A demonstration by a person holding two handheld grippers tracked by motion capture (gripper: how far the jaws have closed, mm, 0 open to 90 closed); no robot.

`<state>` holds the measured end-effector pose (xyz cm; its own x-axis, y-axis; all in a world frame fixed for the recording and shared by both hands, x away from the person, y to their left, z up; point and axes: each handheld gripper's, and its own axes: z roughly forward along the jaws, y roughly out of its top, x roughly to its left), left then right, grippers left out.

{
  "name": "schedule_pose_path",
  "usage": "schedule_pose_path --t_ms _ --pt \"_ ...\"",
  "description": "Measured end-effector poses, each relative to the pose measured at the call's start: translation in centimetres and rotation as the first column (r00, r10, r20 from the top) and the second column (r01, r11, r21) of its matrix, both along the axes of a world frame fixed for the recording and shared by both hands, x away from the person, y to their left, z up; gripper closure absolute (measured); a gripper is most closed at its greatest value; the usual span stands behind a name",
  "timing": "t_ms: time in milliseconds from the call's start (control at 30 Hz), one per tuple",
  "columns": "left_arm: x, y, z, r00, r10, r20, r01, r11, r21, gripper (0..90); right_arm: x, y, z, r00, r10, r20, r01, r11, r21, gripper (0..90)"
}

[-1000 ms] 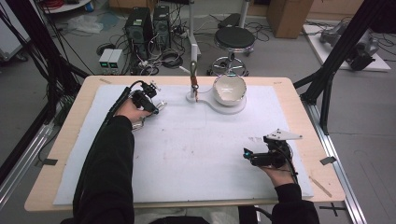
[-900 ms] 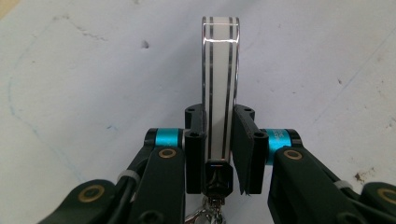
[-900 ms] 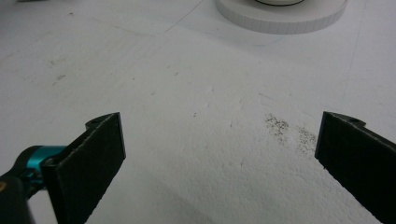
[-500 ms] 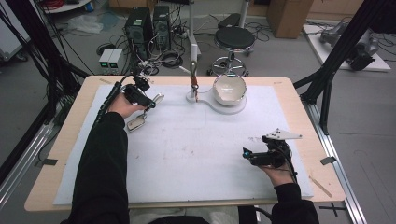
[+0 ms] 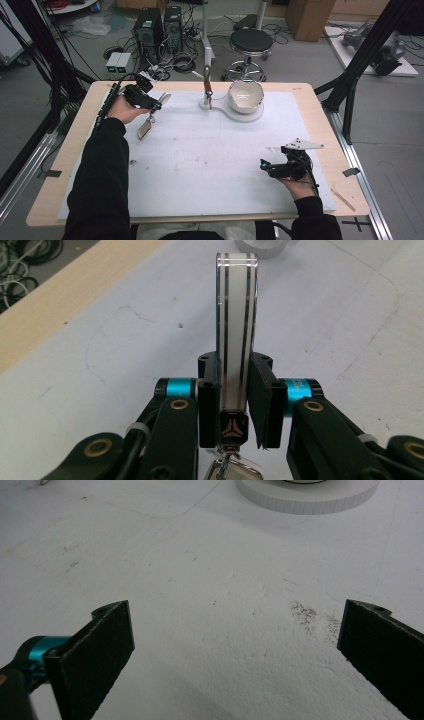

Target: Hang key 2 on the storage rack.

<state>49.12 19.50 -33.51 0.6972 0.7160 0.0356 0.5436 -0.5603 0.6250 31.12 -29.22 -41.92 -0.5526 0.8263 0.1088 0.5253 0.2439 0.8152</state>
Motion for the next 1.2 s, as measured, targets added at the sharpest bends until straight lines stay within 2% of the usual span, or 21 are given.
schedule_pose_path --t_ms 267,367,467,567,733,900,1033,1100,1200 --pt "-0.8 0.8 1.7 0.9975 0.006 0.070 -0.004 0.9994 -0.034 75.6 0.1 0.1 -0.1 1.0000 0.006 -0.003 -0.006 1.000 -0.002 0.8" --pt "-1.2 1.1 2.4 0.9923 0.019 0.122 -0.013 0.9987 -0.050 75.5 0.0 0.1 0.0 1.0000 0.006 -0.003 -0.006 1.000 -0.001 0.8" --pt "-1.6 1.3 3.2 0.9807 0.044 0.191 -0.031 0.9970 -0.070 75.5 0.1 0.1 -0.1 1.0000 0.005 -0.002 -0.005 1.000 -0.002 0.8" --pt "-1.8 1.5 4.0 0.9636 0.087 0.253 -0.064 0.9932 -0.097 75.6 0.1 0.1 -0.1 1.0000 0.005 -0.002 -0.005 1.000 -0.001 0.8" --pt "-1.7 1.7 4.8 0.9433 0.131 0.305 -0.091 0.9855 -0.143 75.5 0.1 0.1 -0.1 1.0000 0.004 -0.002 -0.004 1.000 -0.006 0.8" --pt "-1.5 1.5 4.9 0.9282 0.169 0.332 -0.118 0.9786 -0.169 75.6 0.2 0.2 -0.1 1.0000 0.004 -0.005 -0.004 1.000 -0.010 0.8" --pt "-1.1 1.1 5.3 0.9293 0.184 0.320 -0.130 0.9747 -0.182 75.6 0.1 0.2 -0.1 1.0000 0.006 -0.004 -0.006 1.000 -0.007 0.8" --pt "-0.9 0.5 5.8 0.9304 0.182 0.318 -0.118 0.9707 -0.209 75.6 0.2 0.1 -0.1 1.0000 0.007 -0.004 -0.007 1.000 -0.007 0.8" --pt "-0.5 -0.5 6.7 0.9235 0.182 0.338 -0.120 0.9735 -0.195 75.6 0.2 0.2 -0.2 1.0000 0.006 -0.005 -0.006 1.000 -0.007 0.8"
